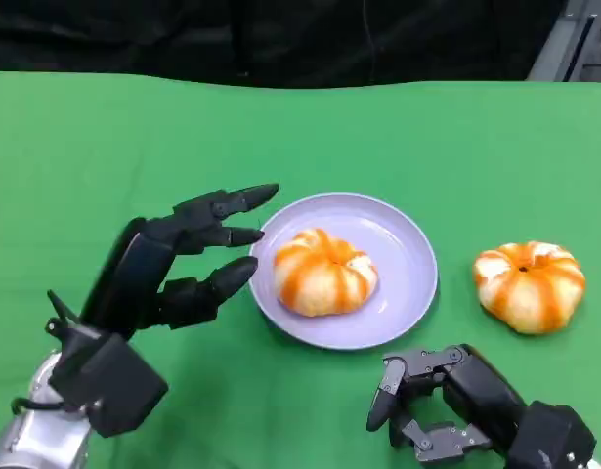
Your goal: Grasp the bread from the table and place it into the plate.
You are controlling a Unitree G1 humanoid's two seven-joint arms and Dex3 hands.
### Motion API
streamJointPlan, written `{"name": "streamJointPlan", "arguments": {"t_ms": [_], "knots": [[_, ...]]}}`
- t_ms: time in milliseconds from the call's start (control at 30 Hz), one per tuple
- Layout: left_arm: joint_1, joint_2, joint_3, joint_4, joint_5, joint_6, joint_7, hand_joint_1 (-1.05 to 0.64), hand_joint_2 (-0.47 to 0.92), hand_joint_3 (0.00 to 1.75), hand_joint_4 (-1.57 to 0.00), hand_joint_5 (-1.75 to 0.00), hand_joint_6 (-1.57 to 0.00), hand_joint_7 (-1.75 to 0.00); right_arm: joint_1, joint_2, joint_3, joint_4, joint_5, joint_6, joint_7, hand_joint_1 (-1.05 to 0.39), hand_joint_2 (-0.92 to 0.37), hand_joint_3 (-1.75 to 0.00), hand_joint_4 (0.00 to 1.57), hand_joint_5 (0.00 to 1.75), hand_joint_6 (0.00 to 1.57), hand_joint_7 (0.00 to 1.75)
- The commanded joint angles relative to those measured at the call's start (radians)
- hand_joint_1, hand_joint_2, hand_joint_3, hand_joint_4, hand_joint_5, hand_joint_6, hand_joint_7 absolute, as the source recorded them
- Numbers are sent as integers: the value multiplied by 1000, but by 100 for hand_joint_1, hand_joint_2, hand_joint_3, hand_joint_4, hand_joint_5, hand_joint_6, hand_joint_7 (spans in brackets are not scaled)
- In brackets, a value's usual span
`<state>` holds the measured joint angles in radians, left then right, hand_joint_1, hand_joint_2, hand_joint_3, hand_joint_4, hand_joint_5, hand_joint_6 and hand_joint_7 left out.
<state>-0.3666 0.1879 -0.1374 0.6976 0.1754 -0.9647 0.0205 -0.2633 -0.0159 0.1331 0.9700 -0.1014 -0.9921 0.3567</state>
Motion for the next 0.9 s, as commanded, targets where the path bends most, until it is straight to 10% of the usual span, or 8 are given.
{"name": "streamJointPlan", "arguments": {"t_ms": [33, 900], "knots": [[32, 0, 23, 46, -11, -84, -6, -78, 92, 60, -106, -5, -68, -1, 1, -14, -7, 6, 20, -7, 8, 19, -53, -116, 101, 138, 99, 109], [179, -40, 96, 175, -281, -145, -295, -76, 92, 66, -102, 0, -67, 0, 7, -21, -12, 0, 39, -3, 28, 22, -54, -112, 100, 141, 98, 111]]}}
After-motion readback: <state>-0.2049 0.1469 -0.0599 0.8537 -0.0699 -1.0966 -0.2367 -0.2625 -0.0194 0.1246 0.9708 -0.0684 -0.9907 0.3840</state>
